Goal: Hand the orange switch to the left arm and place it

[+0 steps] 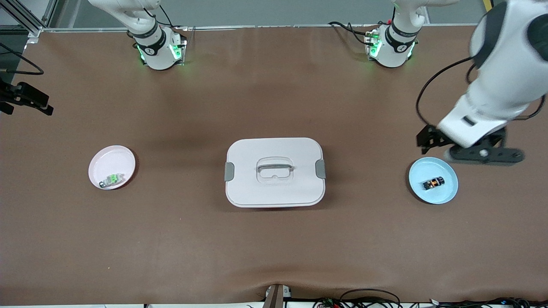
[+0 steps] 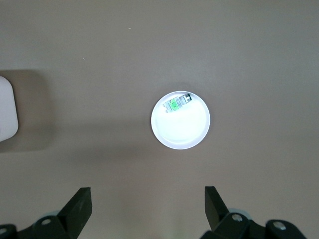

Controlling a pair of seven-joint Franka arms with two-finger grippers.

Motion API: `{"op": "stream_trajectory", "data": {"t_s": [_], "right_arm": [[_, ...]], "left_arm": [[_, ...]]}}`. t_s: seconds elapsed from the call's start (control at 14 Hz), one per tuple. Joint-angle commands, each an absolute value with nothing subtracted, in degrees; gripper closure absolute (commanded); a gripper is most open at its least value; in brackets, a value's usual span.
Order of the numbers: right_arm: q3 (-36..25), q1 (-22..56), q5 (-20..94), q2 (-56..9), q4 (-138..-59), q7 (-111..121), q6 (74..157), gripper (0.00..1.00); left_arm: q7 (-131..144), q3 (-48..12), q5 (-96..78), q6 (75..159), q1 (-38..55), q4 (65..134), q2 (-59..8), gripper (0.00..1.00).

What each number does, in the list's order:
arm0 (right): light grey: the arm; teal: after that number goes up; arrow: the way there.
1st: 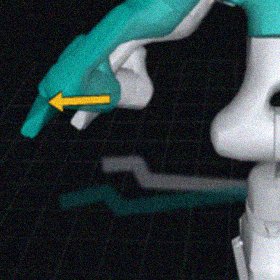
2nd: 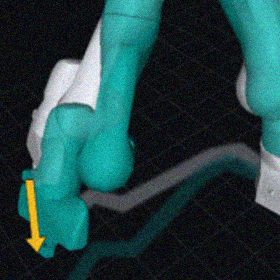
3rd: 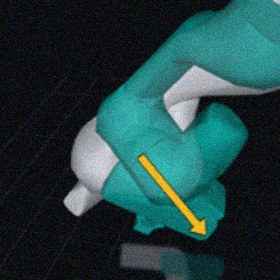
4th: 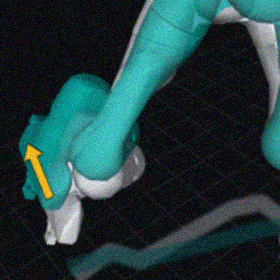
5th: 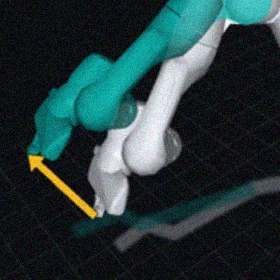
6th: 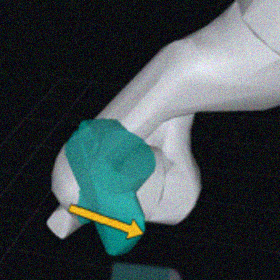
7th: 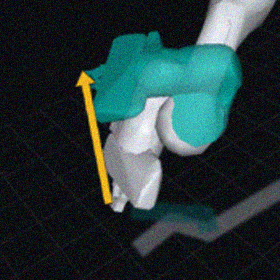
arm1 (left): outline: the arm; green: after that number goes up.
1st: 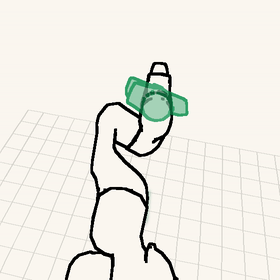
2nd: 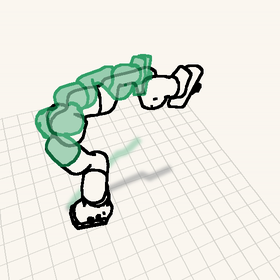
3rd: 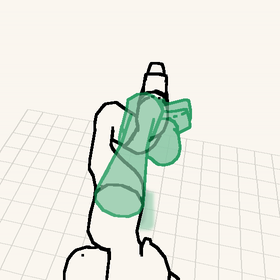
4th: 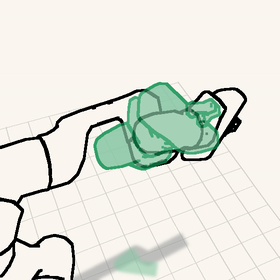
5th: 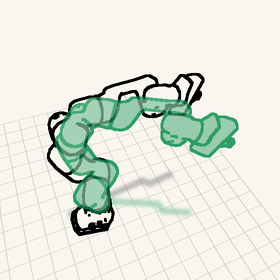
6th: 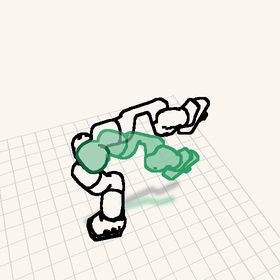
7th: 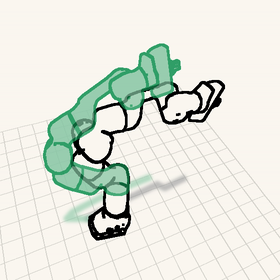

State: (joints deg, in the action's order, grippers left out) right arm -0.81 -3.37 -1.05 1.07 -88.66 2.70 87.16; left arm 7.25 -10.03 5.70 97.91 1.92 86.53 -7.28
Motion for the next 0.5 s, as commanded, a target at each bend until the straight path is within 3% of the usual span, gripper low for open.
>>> {"op": "stream_trajectory", "data": {"t_s": [0.0,0.43], "right_arm": [[-0.4,-3.7,-1.4,1.0,-88.1,2.3,86.7,0.0],[-0.4,-3.6,-1.4,1.0,-88.1,2.3,86.7,0.0]], "left_arm": [[5.3,-6.7,2.1,97.1,2.2,94.8,1.9,0.0],[3.6,-6.7,1.9,91.7,1.6,99.3,10.1,0.0]]}}
